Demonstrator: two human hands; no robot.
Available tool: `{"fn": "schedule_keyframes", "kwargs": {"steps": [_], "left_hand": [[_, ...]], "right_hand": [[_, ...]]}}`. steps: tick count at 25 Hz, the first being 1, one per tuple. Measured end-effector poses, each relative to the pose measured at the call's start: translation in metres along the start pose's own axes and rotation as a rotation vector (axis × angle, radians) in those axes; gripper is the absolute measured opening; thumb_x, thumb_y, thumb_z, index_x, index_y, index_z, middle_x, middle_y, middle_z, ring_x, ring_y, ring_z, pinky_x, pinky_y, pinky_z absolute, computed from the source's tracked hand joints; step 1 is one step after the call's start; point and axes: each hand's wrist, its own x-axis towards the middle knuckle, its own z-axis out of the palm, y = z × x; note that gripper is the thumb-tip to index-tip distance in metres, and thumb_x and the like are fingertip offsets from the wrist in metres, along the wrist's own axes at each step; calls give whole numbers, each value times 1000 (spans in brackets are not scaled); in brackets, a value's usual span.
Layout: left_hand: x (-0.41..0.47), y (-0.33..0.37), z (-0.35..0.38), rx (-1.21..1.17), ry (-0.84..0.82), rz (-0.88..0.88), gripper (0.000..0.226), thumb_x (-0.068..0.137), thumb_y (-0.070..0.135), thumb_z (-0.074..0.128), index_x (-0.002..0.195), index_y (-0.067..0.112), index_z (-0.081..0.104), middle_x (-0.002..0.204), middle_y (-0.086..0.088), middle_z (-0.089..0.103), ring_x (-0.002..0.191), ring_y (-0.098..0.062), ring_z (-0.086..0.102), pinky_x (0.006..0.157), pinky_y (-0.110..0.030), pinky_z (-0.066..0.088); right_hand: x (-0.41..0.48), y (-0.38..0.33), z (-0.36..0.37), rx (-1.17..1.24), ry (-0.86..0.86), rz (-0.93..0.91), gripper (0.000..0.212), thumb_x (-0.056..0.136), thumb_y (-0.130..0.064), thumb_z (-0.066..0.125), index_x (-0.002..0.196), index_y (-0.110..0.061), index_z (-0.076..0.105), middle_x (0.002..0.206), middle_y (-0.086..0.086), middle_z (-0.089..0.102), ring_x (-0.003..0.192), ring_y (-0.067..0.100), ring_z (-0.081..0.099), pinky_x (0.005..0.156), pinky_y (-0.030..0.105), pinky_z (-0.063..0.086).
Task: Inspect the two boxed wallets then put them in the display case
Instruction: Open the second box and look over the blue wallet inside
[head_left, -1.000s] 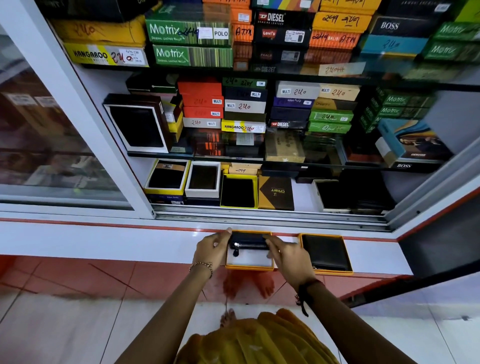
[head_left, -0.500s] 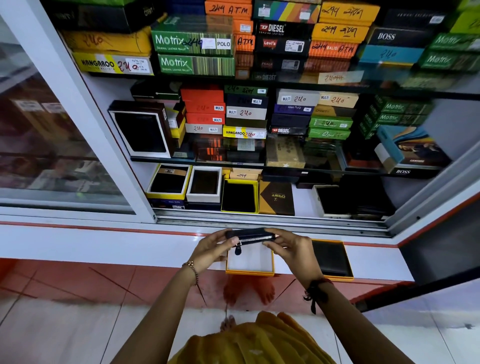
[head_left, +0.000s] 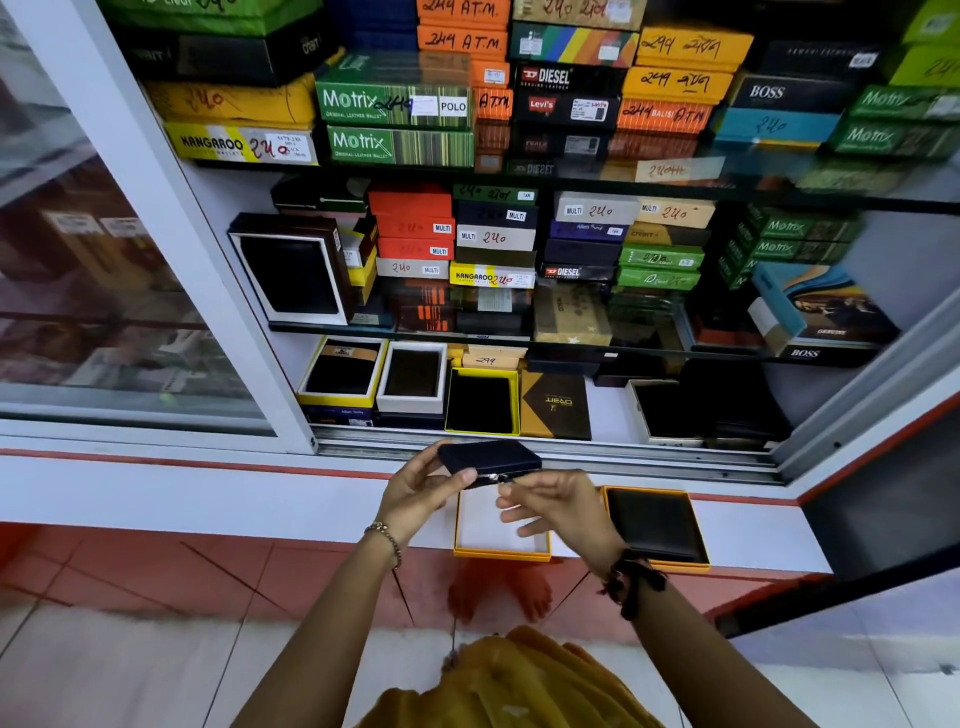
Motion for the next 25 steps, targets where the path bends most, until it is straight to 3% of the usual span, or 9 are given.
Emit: {"fn": "schedule_keyframes", "kwargs": {"steps": [3, 5, 8, 9, 12, 15, 18, 20, 25], "left_hand": [[-4, 3, -21, -72, -32, -52, 64, 54, 60, 84, 113, 39, 69, 98, 20, 75, 98, -3, 67, 80, -23, 50], [-8, -2, -23, -234, -142, -135, 80, 43, 63, 88, 111, 25, 71, 76, 12, 69, 76, -9, 59, 75, -23, 51], [-16, -11, -9, -463, -350, -317, 92, 48, 55, 90, 120, 5, 64, 53, 8, 56, 55, -7, 46, 73, -27, 57], [-20, -12, -3, -521, -426, -363, 89, 56, 53, 87, 126, 4, 62, 59, 6, 61, 52, -4, 45, 77, -29, 57], [-23, -12, 7, -764, -704, -353, 64, 87, 45, 63, 138, 7, 52, 119, -10, 72, 54, -1, 60, 89, -32, 54], [-19, -11, 11, -841, -883, -319, 64, 92, 47, 54, 140, 6, 48, 116, -5, 72, 73, -5, 69, 95, -34, 53], [-17, -16, 12, -818, -896, -379, 75, 80, 55, 66, 136, 6, 53, 100, -4, 73, 80, -10, 71, 85, -36, 59], [-17, -15, 11, -808, -845, -386, 79, 74, 57, 71, 132, 5, 58, 98, -7, 73, 80, -15, 71, 75, -36, 62], [-12, -10, -4, -747, -652, -306, 84, 58, 56, 84, 126, 11, 65, 120, -12, 70, 62, -6, 67, 60, -30, 63]], "right_hand": [[-1, -2, -39, 57, 178, -42, 19, 81, -23, 82, 89, -6, 82, 86, 12, 82, 77, 22, 79, 58, 24, 61], [-2, 2, -51, 67, 202, -10, 27, 79, -25, 82, 92, -2, 80, 89, 15, 82, 78, 18, 79, 60, 24, 61], [-2, 13, -42, 112, 114, 59, 13, 91, -10, 71, 97, 0, 76, 89, 12, 82, 79, 17, 78, 60, 24, 61], [-2, 16, -37, 98, 65, 66, 11, 94, -3, 66, 100, 0, 74, 88, 10, 82, 80, 18, 78, 59, 25, 61], [-4, 16, -26, 114, -54, 54, 26, 95, 15, 55, 105, -2, 73, 94, 7, 80, 76, 18, 78, 56, 25, 61], [-4, 9, -23, 101, -70, 18, 22, 95, 4, 62, 97, -10, 79, 100, 16, 79, 79, 22, 75, 55, 25, 61], [-8, 2, -24, 21, -81, -13, 15, 88, -24, 75, 95, -13, 82, 104, 24, 75, 89, 23, 69, 60, 27, 62], [-11, -3, -27, 4, -111, -16, 17, 92, -22, 72, 99, -10, 81, 99, 12, 79, 86, 15, 72, 61, 27, 62], [-22, -30, -46, -32, -157, -56, 36, 79, -44, 79, 99, -14, 82, 87, 3, 79, 78, 10, 74, 57, 23, 59]]}}
